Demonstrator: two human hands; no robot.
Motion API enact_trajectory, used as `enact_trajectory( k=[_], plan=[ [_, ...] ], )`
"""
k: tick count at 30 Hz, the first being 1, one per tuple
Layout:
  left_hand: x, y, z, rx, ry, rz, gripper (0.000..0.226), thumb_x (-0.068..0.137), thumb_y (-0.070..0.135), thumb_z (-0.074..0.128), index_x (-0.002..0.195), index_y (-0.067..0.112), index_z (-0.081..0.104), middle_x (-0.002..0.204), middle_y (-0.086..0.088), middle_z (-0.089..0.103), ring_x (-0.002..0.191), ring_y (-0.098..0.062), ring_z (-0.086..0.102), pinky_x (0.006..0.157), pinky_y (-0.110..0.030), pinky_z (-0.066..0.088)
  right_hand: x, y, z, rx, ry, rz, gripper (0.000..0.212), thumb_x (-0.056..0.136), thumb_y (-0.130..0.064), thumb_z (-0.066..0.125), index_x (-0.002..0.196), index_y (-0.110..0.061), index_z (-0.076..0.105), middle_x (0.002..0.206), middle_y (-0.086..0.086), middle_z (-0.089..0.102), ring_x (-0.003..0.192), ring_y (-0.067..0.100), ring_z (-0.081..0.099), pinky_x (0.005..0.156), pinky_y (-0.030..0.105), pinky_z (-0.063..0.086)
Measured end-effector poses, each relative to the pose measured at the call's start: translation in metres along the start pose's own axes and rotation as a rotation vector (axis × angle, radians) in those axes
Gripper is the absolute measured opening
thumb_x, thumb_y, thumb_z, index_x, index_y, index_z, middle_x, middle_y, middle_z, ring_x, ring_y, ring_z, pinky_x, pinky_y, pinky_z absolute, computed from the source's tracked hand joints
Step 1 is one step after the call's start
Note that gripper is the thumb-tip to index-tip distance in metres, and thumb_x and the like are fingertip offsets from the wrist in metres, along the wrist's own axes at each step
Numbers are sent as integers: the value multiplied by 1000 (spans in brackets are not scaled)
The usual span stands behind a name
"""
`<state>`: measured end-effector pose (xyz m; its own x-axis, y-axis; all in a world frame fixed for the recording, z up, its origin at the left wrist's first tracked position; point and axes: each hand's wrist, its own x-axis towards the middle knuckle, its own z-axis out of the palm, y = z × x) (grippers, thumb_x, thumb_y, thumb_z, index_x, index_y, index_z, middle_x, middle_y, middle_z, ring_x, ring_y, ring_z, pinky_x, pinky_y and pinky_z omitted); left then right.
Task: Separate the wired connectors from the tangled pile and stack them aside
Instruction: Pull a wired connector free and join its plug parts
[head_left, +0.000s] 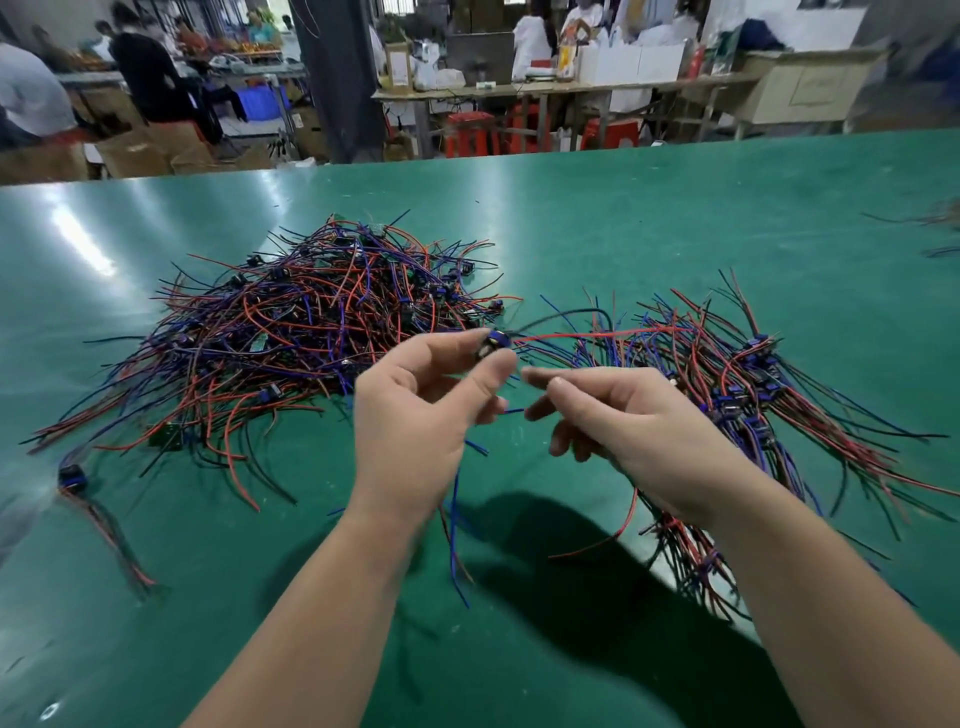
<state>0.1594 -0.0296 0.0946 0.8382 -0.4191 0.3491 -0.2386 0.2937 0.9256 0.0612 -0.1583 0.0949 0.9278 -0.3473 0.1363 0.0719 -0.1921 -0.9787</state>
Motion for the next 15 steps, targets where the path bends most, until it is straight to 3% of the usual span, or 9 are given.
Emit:
enact_trajectory(
  k=[4,8,12,15],
  plan=[
    [-13,0,15,-165,-232,-299,18,58,18,77,74,13,71,67,-5,70,50,-15,65,48,-22,51,4,0,4,365,152,-15,22,68,-30,65,79,-15,77,66,-3,66,57,9,51,52,15,40],
    [-14,0,16,-174,-266,-497,15,65,6,76,73,10,64,61,-6,67,51,-16,66,48,-23,53,5,-1,-2,373,280,28,21,55,-27,73,63,-8,71,54,1,60,45,7,49,46,14,40],
    [-12,1,10,-100,-433,-631,22,74,-6,71,64,13,66,65,-11,68,54,-18,68,49,-23,53,8,-7,-25,504,489,72,18,63,-18,70,70,-4,61,50,-3,57,41,4,49,42,12,41],
    [-17,-1,8,-40,-633,-684,19,75,-5,72,74,10,62,67,-8,68,59,-18,69,54,-25,55,7,-9,-42,613,613,111,17,74,-19,69,82,-6,61,53,-3,56,41,2,48,38,10,37]
  ],
)
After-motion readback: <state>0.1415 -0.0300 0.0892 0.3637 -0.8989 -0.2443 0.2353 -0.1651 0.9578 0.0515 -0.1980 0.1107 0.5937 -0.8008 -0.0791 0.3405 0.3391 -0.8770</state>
